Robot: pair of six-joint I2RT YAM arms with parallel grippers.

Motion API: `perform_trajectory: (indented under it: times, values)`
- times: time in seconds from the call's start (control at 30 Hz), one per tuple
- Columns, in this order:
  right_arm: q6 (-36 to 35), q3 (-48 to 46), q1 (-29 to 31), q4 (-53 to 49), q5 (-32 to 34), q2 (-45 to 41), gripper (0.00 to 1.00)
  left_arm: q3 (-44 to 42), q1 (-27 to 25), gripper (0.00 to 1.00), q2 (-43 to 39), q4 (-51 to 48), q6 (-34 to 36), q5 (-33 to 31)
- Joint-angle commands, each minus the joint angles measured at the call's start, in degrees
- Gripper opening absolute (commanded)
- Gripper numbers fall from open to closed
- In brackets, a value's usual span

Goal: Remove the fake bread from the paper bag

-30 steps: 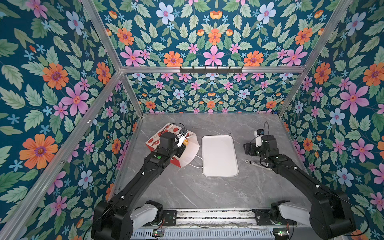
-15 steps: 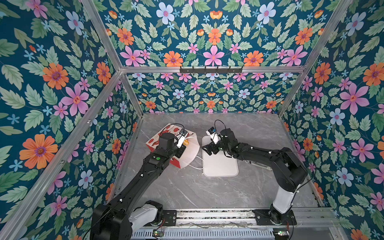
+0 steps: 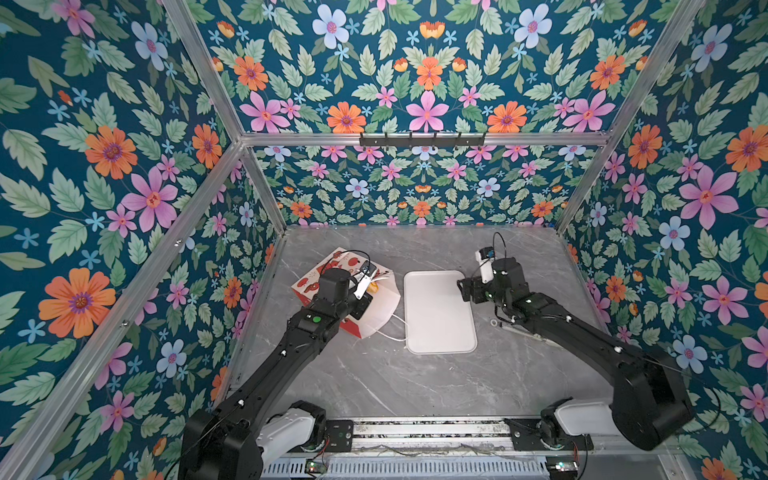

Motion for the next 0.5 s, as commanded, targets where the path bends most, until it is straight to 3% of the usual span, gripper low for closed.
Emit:
perform_trajectory:
  times: [0.0,0.17,0.33,0.47]
  values:
    - [9.09,-0.20,-2.96,-15.92,5.21,-3.25,0.91,-0.56,-0.13,0.00,-0.91,0.76,-0.87,-1.10]
    - [23.44,-2.63,-11.80,-23.37,-5.68,-8.12,0.87,-0.83,-0.14,0.00,-1.18,0.85,-1.18,-1.11]
    - [33.57,-3.77,-14.86,-30.61,-6.95,-9.03,0.87,-1.44,-0.23,0.00,-1.42,1.32,-1.53,-1.11]
    - [40.06,-5.65,-17.39,-30.29,-10.90,-8.41,0.84,-1.91,-0.22,0.00,-2.05,1.64,-1.80,-1.20]
